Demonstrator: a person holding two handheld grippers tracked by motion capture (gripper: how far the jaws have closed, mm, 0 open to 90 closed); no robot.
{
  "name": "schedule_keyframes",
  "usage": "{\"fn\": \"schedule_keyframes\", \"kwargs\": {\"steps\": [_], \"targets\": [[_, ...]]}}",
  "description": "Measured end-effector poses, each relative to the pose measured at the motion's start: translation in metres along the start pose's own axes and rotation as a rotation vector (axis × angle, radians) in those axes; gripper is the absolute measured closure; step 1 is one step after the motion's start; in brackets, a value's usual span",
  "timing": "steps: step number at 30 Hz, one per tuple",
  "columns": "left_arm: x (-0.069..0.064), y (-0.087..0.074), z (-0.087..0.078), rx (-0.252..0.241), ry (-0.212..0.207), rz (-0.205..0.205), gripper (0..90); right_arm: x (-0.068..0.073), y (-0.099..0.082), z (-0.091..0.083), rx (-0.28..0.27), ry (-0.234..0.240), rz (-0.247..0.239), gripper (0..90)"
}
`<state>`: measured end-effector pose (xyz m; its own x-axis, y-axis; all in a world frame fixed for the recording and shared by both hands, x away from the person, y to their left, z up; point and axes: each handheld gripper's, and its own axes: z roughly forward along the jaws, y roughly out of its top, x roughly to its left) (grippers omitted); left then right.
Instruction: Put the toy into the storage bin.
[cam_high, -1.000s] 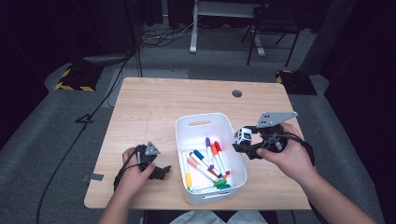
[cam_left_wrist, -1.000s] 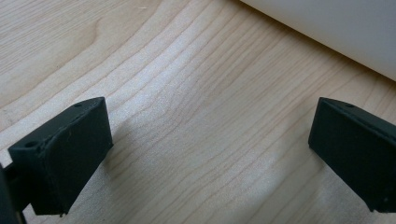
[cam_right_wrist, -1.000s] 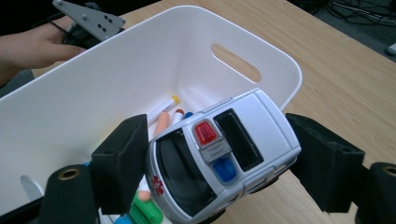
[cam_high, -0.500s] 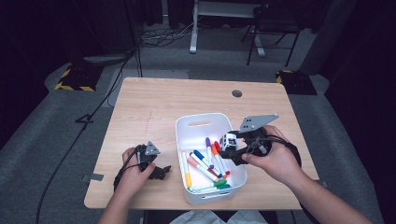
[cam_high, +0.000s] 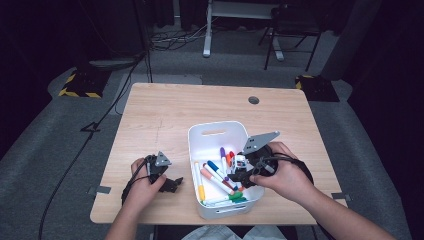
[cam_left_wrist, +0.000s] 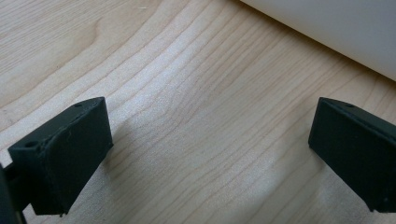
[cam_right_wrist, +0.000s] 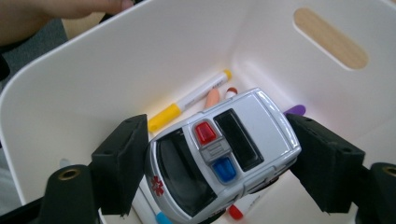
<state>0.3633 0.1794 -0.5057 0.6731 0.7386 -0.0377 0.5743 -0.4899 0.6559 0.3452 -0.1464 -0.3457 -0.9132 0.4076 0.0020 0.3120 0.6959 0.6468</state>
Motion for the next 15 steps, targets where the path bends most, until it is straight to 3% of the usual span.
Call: {"fn": "schedule_keyframes", "kwargs": {"steps": [15], "targets": [[0.0,0.0,0.0,0.0,0.0,0.0,0.0,0.004,-0.012,0.022,0.114,0.031,-0.005,24.5]]}}
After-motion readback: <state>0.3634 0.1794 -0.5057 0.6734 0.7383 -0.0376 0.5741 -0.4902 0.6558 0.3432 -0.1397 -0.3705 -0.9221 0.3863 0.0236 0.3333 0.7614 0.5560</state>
